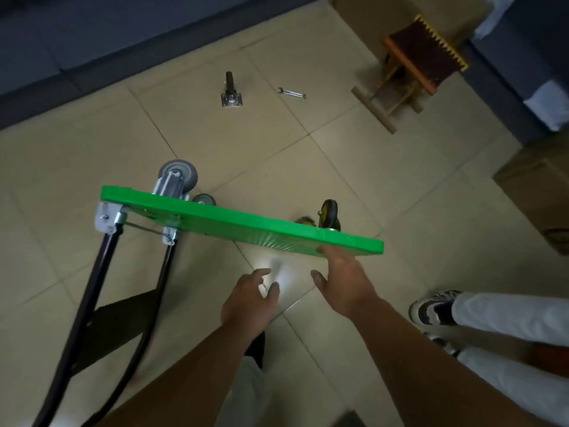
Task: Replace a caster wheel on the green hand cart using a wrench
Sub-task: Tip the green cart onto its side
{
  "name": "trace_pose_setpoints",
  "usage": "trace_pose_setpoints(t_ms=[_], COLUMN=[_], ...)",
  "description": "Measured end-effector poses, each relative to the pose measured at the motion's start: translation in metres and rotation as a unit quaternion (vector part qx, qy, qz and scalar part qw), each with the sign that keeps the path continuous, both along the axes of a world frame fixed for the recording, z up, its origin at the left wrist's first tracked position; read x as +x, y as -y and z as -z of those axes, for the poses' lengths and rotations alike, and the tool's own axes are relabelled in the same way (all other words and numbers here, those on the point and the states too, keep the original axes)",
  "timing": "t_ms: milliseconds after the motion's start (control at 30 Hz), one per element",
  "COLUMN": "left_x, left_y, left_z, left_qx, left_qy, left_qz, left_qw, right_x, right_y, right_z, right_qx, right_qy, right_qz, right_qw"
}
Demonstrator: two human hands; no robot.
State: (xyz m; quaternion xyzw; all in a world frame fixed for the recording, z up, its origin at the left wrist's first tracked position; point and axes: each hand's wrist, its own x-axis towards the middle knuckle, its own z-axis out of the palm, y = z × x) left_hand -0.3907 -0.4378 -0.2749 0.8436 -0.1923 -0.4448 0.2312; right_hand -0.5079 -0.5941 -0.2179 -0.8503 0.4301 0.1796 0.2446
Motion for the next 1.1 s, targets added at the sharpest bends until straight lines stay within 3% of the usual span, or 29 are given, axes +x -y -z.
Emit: trace_pose_setpoints(t_ms=[267,467,600,733,833,967,1100], left_x=[-0.015,-0.031,-0.054,-0.072,-0.078,-0.065,-0.034], left_y=[0.069,0.12,0.173,0.234,0.277,0.315,0.349], left_z=[0.013,0.024,0.027,0.018,0.01,0.011,0.019], left_qx=[0.007,0.073,0.109,0.142,0.118,0.04,0.003], left_qy=[-0.063,-0.069,-0.077,-0.103,-0.081,-0.106,-0.122], left_qz=[-0.116,-0.193,-0.289,-0.355,-0.424,-0.566,-0.598], left_qw=[0.991,0.976,0.948,0.918,0.894,0.816,0.792], right_x=[-0.012,-0.015,-0.015,-0.012,-0.007,0.024,0.064], right_y=[0.093,0.145,0.178,0.202,0.227,0.265,0.311], right_z=[0.043,0.072,0.084,0.076,0.072,0.075,0.083], right_qx=[-0.047,-0.005,0.075,0.086,0.102,0.109,0.095], right_qy=[-0.131,-0.218,-0.174,-0.136,-0.097,-0.08,-0.025], right_qz=[-0.112,-0.263,-0.272,-0.313,-0.338,-0.345,-0.364], right_qw=[0.984,0.94,0.943,0.936,0.93,0.929,0.926])
